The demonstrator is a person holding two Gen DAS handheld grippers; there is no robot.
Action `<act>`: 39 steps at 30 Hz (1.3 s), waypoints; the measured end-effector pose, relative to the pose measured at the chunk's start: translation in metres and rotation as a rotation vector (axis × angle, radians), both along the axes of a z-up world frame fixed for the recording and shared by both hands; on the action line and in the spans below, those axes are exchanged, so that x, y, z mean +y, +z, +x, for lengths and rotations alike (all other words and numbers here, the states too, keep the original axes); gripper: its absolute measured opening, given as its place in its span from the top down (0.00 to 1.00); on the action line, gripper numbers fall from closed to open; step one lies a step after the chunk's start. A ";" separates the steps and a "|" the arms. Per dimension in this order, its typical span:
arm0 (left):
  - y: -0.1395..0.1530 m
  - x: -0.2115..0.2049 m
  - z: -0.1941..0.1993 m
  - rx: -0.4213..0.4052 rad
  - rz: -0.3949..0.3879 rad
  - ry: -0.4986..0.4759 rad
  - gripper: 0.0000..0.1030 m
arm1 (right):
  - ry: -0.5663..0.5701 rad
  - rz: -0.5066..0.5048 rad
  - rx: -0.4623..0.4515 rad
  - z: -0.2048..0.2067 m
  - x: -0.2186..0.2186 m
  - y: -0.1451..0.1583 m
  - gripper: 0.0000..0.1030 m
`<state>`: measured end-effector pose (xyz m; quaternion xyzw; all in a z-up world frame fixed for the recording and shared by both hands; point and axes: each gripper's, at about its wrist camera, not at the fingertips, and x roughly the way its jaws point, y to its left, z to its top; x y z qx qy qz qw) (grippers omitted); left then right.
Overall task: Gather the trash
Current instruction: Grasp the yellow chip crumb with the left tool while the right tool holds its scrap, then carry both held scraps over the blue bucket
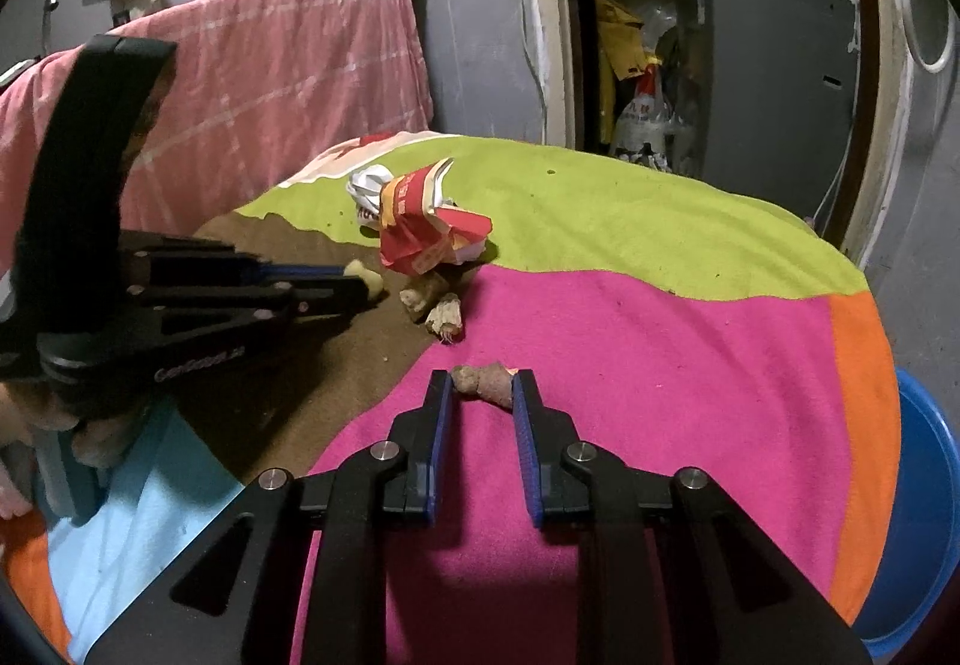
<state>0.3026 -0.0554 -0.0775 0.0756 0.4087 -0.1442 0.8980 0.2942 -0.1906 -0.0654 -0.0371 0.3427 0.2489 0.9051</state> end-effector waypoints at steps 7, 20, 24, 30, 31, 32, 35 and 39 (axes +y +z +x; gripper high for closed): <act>0.001 0.003 -0.006 -0.004 -0.026 0.013 0.97 | -0.019 0.041 -0.032 -0.010 -0.014 0.004 0.82; 0.020 0.006 -0.040 -0.098 -0.119 0.020 0.97 | -0.039 0.116 -0.169 -0.033 -0.029 0.022 0.82; 0.041 -0.004 -0.061 -0.189 -0.179 0.026 0.97 | -0.059 0.134 -0.262 -0.049 -0.037 0.039 0.82; 0.076 -0.031 -0.090 -0.355 -0.277 0.046 0.97 | -0.120 0.142 -0.451 -0.078 -0.060 0.080 0.82; 0.082 -0.038 -0.094 -0.389 -0.289 0.043 0.97 | -0.133 0.139 -0.489 -0.084 -0.065 0.089 0.82; 0.089 -0.048 -0.101 -0.437 -0.302 0.038 0.97 | -0.146 0.136 -0.524 -0.089 -0.071 0.098 0.82; 0.105 -0.072 -0.113 -0.525 -0.340 0.022 0.97 | -0.179 0.123 -0.609 -0.103 -0.087 0.118 0.82; 0.120 -0.097 -0.123 -0.611 -0.380 0.011 0.97 | -0.223 0.091 -0.695 -0.116 -0.109 0.137 0.82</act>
